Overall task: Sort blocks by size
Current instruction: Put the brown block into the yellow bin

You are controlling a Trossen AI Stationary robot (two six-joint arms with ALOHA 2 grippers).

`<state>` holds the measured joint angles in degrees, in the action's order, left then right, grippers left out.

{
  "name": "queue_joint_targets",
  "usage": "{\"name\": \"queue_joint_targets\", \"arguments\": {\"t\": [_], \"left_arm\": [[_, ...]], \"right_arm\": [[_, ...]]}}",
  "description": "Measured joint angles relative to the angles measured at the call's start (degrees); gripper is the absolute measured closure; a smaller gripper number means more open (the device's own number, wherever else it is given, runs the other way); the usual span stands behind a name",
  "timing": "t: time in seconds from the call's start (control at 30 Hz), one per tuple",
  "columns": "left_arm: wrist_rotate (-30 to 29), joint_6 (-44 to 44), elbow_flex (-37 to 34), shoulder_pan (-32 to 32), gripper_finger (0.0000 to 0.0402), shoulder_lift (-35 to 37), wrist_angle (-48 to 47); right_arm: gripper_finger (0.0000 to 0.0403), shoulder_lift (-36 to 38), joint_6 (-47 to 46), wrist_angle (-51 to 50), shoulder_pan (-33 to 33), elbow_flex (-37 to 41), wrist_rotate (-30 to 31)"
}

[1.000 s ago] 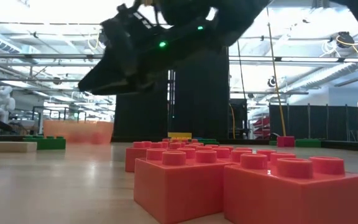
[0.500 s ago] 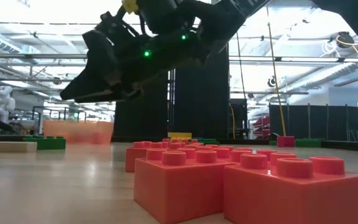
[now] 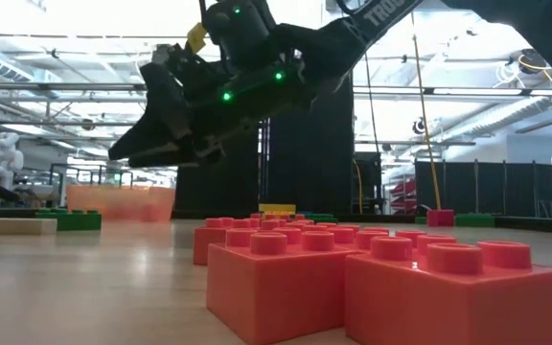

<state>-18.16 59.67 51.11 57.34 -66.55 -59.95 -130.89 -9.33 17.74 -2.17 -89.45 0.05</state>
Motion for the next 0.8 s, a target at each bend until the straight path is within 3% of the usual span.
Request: {"name": "queue_joint_targets", "arguments": {"t": [0.17, 0.27, 0.43, 0.67, 0.8], "left_arm": [[-14.77, 1.43, 0.0, -0.04, 0.0304, 0.29, -0.68], [-18.83, 1.06, 0.0, -0.92, 0.0304, -0.14, -0.65], [-17.51, -0.02, -1.49, -4.03, 0.0289, -2.65, -0.45], [-15.03, -3.24, -3.13, -9.52, 0.0208, -8.68, -0.45], [-10.69, -7.56, -3.49, -13.43, 0.0185, -10.54, 0.96]], "right_arm": [[0.0227, -0.38, 0.35, -0.39, 0.0, 0.02, 0.1], [0.0227, -0.29, -0.39, -0.46, 0.03, 0.02, 0.32], [0.0227, 0.34, -0.95, -4.83, 0.09, 0.02, 0.35], [0.0227, 2.28, 1.14, -14.9, 0.35, 0.06, 0.12], [0.0227, 2.34, 1.42, -17.08, 0.35, 0.04, -0.17]]}}
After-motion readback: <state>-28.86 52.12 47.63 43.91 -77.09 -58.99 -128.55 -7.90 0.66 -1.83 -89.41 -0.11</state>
